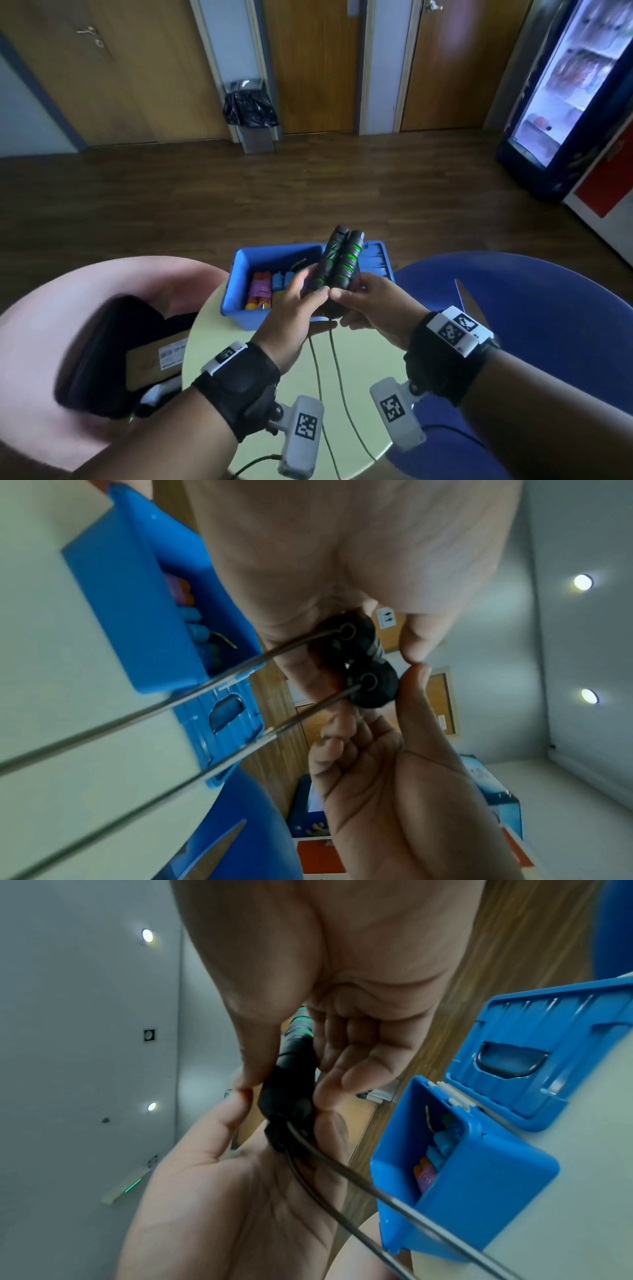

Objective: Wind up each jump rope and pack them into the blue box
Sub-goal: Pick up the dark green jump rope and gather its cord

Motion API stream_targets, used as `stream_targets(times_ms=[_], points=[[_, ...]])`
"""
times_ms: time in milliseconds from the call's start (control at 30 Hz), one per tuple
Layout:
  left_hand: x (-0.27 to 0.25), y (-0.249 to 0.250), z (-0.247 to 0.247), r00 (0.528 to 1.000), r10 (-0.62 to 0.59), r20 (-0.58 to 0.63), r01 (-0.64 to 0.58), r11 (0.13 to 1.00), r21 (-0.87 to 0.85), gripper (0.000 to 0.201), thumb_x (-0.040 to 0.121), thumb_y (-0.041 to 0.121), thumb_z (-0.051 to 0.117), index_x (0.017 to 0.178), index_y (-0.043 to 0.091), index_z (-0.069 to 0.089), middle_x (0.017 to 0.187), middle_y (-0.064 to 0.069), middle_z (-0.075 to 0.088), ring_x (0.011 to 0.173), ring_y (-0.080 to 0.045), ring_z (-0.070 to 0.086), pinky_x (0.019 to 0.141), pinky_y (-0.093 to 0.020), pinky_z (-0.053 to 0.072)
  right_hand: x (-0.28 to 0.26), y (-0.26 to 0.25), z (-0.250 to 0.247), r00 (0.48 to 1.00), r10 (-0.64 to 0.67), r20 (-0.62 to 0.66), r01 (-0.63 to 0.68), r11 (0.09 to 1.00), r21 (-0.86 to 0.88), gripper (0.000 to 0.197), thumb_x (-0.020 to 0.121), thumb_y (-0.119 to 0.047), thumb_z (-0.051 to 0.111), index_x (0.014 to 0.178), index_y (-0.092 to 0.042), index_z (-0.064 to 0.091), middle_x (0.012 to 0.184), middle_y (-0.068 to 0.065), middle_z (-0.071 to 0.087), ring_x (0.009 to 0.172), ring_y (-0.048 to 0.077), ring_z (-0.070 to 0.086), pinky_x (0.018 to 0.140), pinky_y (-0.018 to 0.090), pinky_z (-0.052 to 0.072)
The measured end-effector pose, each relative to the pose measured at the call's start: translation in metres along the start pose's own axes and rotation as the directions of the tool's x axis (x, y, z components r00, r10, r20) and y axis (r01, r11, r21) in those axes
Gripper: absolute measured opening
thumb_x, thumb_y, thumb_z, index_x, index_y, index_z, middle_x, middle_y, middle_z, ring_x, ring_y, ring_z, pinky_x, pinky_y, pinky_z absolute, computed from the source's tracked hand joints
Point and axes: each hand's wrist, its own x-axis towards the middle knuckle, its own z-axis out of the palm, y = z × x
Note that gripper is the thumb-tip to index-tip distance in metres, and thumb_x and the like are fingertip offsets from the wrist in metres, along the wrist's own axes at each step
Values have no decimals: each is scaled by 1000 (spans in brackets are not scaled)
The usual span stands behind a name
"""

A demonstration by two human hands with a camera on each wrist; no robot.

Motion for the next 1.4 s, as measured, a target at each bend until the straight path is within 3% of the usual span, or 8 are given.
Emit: stream_targets(times_ms=[367,433,533,633,700,800,1000,1400], points=[[-13,17,-11,990,-134,42,138,982,-126,33,96,7,54,122,27,63,98,-10,70,68,-27,62,50,-26,46,-29,-23,-11,978,-207,-20,143,739,-658,43,84,-59,67,80,-17,56,67,-7,54,58,9,46,54,27,38],[-17,23,-17,993,-107,52,106,994,7,37,95,2,55,122,26,62,96,-10,71,62,-27,61,47,-25,41,-39,-28,-21,895,-446,-25,272,589,-761,38,82,-56,68,80,-20,56,67,-8,53,61,11,47,58,32,42],[-24,32,-25,988,-108,110,79,966,245,39,93,-1,57,119,28,63,85,-7,69,56,-25,59,43,-24,38,-51,-31,-26,704,-667,244,429,126,-895,49,72,-66,59,100,-26,60,93,-6,61,88,21,58,74,40,52],[-34,49,-26,962,-157,222,53,909,413,40,83,12,65,118,31,63,74,-1,68,54,-22,60,42,-24,40,-59,-26,-16,797,-465,386,369,-131,-920,88,58,-77,58,130,-26,51,119,-3,59,113,24,53,93,45,48],[-39,62,-25,939,-180,294,31,893,448,42,76,19,64,117,28,62,74,-1,67,53,-20,60,42,-24,40,-60,-23,-10,847,-366,386,367,-123,-922,91,63,-68,62,139,-24,42,121,-2,58,115,24,53,97,44,44],[-41,74,-26,942,-146,303,-3,898,440,44,75,22,63,119,24,62,82,-7,67,55,-21,60,41,-22,39,-63,-30,-3,823,-466,325,393,53,-918,46,75,-37,58,118,-25,49,100,-5,61,96,25,60,80,37,45],[-44,71,-11,996,83,-28,-72,953,295,25,90,42,60,102,20,65,64,-5,57,51,-22,46,41,-21,26,-71,-36,4,877,-480,37,250,389,-886,26,77,-26,53,103,-23,48,90,-8,56,81,21,52,62,31,38],[-55,45,-4,956,215,-201,-94,870,483,27,94,41,63,81,17,66,56,9,61,42,-1,50,43,-15,35,-90,-53,14,866,-479,139,200,79,-977,24,78,-33,53,98,-23,43,92,-4,61,85,23,61,74,34,43]])
